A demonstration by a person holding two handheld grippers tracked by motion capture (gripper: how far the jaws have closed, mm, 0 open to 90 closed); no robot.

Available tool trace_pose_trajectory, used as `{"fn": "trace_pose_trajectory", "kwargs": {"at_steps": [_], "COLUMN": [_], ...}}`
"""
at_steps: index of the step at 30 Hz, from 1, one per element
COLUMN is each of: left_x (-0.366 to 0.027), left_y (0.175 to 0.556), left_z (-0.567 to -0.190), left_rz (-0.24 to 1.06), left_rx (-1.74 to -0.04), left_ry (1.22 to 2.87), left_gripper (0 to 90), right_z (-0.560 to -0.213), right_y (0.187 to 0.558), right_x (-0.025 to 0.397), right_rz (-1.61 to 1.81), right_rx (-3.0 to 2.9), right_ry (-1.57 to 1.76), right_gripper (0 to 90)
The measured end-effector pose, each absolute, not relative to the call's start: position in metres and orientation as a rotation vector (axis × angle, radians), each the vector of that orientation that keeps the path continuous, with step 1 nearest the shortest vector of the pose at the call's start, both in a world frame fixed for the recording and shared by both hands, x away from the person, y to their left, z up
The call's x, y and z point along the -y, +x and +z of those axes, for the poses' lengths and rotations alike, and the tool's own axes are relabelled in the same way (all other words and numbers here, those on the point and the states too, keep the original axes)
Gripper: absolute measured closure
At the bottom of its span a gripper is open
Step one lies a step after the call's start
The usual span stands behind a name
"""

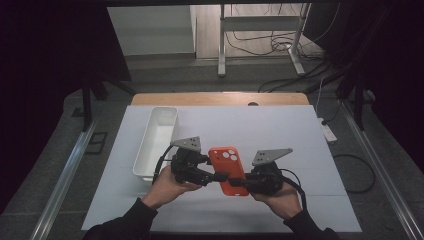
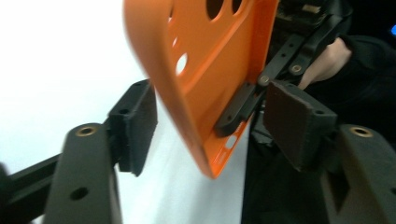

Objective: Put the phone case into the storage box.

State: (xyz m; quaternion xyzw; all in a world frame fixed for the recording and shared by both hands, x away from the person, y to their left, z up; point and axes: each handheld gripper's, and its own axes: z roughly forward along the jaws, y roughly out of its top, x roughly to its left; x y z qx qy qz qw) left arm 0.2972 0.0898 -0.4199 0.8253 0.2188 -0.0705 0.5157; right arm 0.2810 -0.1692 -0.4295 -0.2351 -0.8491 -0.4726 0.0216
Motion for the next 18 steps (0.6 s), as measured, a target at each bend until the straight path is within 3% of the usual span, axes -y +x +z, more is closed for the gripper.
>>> {"fn": "trace_pose_trajectory", "kwargs": {"at_steps": [9, 18], "left_x": [-0.095, -0.101], "left_y": [0.298, 0.300], "left_z": [-0.418, -0.418], "left_rz": [-0.053, 0.070], "left_rx": [-0.601, -0.691], "left_ry": [2.008, 2.043], "left_gripper": [6.9, 1.7], "right_z": [-0.428, -0.429], "right_y": [0.282, 0.283], "right_x": [0.175, 0.179], "right_rz": [-1.490, -1.484], "right_rx": [2.678, 2.732], "right_ry": [-0.795, -0.865], "right_gripper": [85.4, 85.3]}}
